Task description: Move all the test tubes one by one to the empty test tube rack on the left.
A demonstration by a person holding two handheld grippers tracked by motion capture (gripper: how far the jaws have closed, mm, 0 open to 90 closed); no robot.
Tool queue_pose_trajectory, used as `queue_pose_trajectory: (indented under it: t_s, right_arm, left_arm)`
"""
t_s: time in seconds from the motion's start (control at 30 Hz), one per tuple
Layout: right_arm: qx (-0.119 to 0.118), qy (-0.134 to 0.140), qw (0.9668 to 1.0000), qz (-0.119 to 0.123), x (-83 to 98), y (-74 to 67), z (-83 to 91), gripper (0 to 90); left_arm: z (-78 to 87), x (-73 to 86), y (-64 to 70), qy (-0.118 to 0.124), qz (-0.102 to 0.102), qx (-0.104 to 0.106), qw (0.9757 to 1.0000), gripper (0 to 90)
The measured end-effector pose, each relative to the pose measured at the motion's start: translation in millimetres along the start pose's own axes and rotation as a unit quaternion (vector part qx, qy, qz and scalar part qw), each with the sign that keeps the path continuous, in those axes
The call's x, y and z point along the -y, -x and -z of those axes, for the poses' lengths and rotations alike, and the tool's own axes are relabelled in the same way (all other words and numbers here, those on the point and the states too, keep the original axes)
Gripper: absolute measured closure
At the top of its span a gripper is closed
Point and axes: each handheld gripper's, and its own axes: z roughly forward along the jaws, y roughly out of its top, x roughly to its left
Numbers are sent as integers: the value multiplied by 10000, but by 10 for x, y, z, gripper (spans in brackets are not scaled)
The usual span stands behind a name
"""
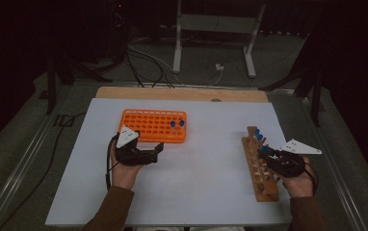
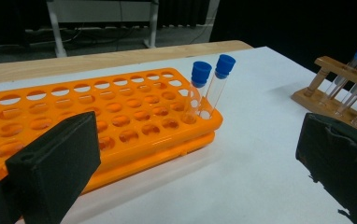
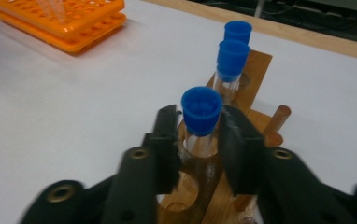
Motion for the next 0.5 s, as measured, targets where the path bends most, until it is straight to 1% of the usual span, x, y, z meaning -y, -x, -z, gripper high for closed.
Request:
queue_pose_trajectory:
  t_s: [0.1, 0.13, 0.27, 0.37, 0.5]
  right_arm:
    - [121, -25, 9999, 15, -5, 5, -28, 755]
    - [103, -35, 9999, -8, -6, 5, -38, 758]
    - [151, -25, 9999, 17, -18, 0, -80, 760]
    - [185, 0, 9998, -44, -30, 3, -116, 762]
    - [186, 26, 9998, -59, -32, 7, -131, 757]
  left_arm:
    - [-8, 6, -2, -34, -50, -55, 10000, 8]
    - [-11, 8, -2, -44, -68, -71, 9999, 8]
    - [-21, 17, -2, -62, -71, -71, 9999, 8]
    - [-29, 25, -1, -87, -97, -90, 9999, 8]
    - [-38, 29, -8, -94, -103, -96, 9999, 8]
